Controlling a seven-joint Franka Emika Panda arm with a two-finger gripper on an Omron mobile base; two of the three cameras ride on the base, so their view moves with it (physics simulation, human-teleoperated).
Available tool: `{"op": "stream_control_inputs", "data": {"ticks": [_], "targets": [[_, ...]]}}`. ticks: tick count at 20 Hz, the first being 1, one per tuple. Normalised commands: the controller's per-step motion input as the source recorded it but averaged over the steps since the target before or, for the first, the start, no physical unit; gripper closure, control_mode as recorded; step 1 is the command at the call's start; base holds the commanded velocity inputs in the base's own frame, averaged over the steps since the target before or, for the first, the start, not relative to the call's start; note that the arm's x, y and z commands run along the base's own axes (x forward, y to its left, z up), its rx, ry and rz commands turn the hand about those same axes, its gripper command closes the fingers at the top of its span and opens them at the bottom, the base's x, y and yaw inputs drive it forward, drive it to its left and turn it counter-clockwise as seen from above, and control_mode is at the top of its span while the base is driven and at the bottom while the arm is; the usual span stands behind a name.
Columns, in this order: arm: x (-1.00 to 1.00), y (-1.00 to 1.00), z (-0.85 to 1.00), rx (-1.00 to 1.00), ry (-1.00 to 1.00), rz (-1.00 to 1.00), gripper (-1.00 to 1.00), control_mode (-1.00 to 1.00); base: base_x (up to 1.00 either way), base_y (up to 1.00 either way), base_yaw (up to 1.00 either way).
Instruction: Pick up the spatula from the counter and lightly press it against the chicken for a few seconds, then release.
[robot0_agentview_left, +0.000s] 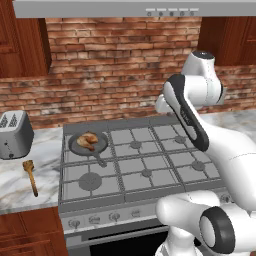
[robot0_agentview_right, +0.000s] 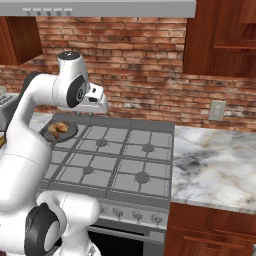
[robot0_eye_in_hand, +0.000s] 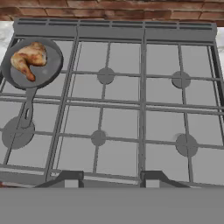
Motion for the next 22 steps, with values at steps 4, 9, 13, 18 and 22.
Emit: {"op": "stream_control_inputs", "data": {"ticks": [4, 9, 13, 18, 22], "targets": [[-0.16, 0.0, 0.0, 0.0, 0.0, -0.01, -1.0, -1.0, 0.0, 0.0, 0.0], [-0.61, 0.07, 0.0, 0.0, 0.0, -0.02, -1.0, -1.0, 0.0, 0.0, 0.0], [-0.74, 0.27, 0.0, 0.0, 0.0, 0.0, -1.0, -1.0, 0.0, 0.0, 0.0], [-0.56, 0.48, 0.0, 0.0, 0.0, 0.0, -1.0, -1.0, 0.0, 0.0, 0.0], [-0.26, 0.5, 0.0, 0.0, 0.0, 0.0, -1.0, -1.0, 0.0, 0.0, 0.0]]}}
